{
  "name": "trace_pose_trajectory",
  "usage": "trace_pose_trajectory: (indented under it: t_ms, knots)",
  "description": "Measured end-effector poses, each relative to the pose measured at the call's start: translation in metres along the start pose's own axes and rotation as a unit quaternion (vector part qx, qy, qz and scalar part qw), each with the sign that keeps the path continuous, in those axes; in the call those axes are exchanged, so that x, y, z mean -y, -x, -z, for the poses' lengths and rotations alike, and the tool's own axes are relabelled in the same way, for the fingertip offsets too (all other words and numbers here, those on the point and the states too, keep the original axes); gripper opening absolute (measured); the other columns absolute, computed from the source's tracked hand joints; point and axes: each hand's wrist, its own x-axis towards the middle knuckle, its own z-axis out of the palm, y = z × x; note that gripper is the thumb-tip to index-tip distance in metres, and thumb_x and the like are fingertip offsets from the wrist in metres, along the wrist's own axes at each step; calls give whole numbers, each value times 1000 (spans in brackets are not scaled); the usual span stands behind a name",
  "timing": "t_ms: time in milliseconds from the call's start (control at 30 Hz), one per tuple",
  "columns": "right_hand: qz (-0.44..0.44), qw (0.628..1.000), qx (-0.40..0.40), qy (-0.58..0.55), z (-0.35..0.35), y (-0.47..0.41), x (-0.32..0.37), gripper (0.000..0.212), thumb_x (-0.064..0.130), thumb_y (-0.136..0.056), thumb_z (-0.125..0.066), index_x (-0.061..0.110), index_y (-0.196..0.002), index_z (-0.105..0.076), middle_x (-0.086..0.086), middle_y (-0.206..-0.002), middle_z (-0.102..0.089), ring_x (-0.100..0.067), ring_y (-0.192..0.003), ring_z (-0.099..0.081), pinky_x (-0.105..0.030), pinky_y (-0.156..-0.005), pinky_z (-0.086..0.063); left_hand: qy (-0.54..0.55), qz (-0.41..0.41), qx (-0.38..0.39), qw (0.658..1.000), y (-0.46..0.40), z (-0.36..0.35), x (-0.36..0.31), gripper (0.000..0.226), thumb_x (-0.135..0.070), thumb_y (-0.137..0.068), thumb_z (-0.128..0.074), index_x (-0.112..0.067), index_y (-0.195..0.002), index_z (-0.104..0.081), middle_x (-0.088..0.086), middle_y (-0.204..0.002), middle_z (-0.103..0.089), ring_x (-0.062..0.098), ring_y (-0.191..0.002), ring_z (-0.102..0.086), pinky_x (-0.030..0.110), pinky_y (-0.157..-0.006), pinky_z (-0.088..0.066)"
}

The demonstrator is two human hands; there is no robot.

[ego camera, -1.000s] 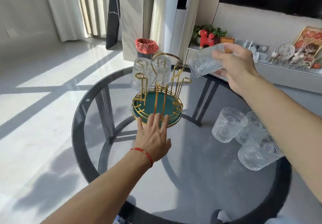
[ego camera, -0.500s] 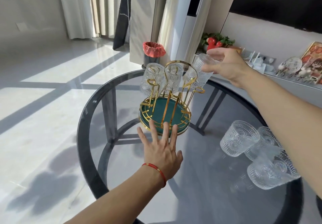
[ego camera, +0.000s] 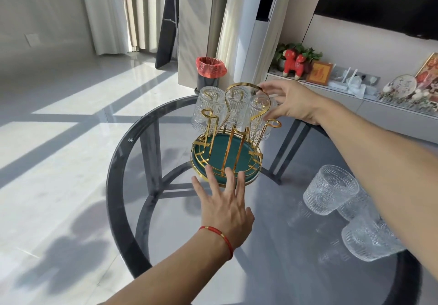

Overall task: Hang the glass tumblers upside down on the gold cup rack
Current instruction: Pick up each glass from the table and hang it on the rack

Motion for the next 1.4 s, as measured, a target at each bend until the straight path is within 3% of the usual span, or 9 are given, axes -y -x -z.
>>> trace_pose_trajectory:
  t_ms: [300,400,533,633,733,867,1067,1200,1400]
  knots:
    - [-25,999,7,-26,1,7,0,92,-5,-73,-88,18,-152,-47,-13,-160,-39,-24,-145,-48,-36,-118,-40,1,9,11,1000,1,7,-3,81,-56,-98,-35,-20,-161,1,13,-169,-7,61,-148,7,83,-111,-3]
    - [12,997,-71,-27,3,29,1,70,-2,-83,-82,15,-145,-54,-11,-149,-52,-22,-135,-57,-24,-103,-51,-6,11,16,1000,1,12,-5,81,-53,-97,-41,-18,-161,-6,15,-167,-14,61,-148,-1,80,-112,-12]
    - [55,977,-207,20,0,86,-5,37,0,-92,-66,17,-125,-68,-5,-126,-69,-17,-114,-69,-32,-102,-55,-12,8,9,1000,3,31,-11,61,-42,-91,-51,-10,-142,-39,21,-146,-39,52,-139,-31,64,-106,-35]
    - [69,963,-252,62,-20,142,-18,30,0,-93,-63,14,-116,-75,2,-114,-74,-12,-105,-70,-23,-96,-55,53,-86,-80,992,4,38,-23,31,-32,-87,-55,-12,-110,-53,12,-110,-51,37,-106,-48,50,-93,-43]
    - [78,945,-290,133,-49,197,-37,25,-1,-90,-65,12,-107,-77,2,-107,-75,-16,-104,-67,-18,-95,-47,175,-205,-112,957,9,34,-36,30,-28,-86,-65,-12,-110,-58,9,-102,-54,31,-95,-48,45,-82,-46]
    - [101,922,-322,189,-74,249,-61,10,10,-92,-70,10,-99,-76,-1,-102,-73,-26,-103,-65,-40,-97,-49,220,-249,-110,937,14,27,-46,32,-23,-87,-69,-11,-117,-62,10,-106,-59,29,-95,-49,45,-84,-48]
    - [-56,875,-412,247,-62,289,-91,65,45,-79,-83,13,-131,-63,-12,-136,-56,-37,-129,-45,-51,-107,-39,256,-248,-98,929,16,25,-56,29,-18,-87,-71,-14,-115,-63,8,-105,-61,28,-99,-55,45,-85,-52]
    - [-199,918,-338,60,-60,307,-119,112,46,-76,-87,14,-160,-21,-11,-157,-39,-23,-143,-39,-36,-114,-34,280,-238,-90,926,20,24,-64,28,-15,-87,-71,-14,-114,-64,6,-105,-63,24,-100,-58,37,-88,-50]
    - [-217,931,-290,-44,-53,315,-135,88,52,-67,-91,29,-140,-47,13,-132,-64,-9,-122,-61,-36,-104,-48,340,-221,-66,912,26,33,-81,25,-11,-87,-72,-12,-111,-67,4,-104,-67,18,-97,-61,36,-89,-51]
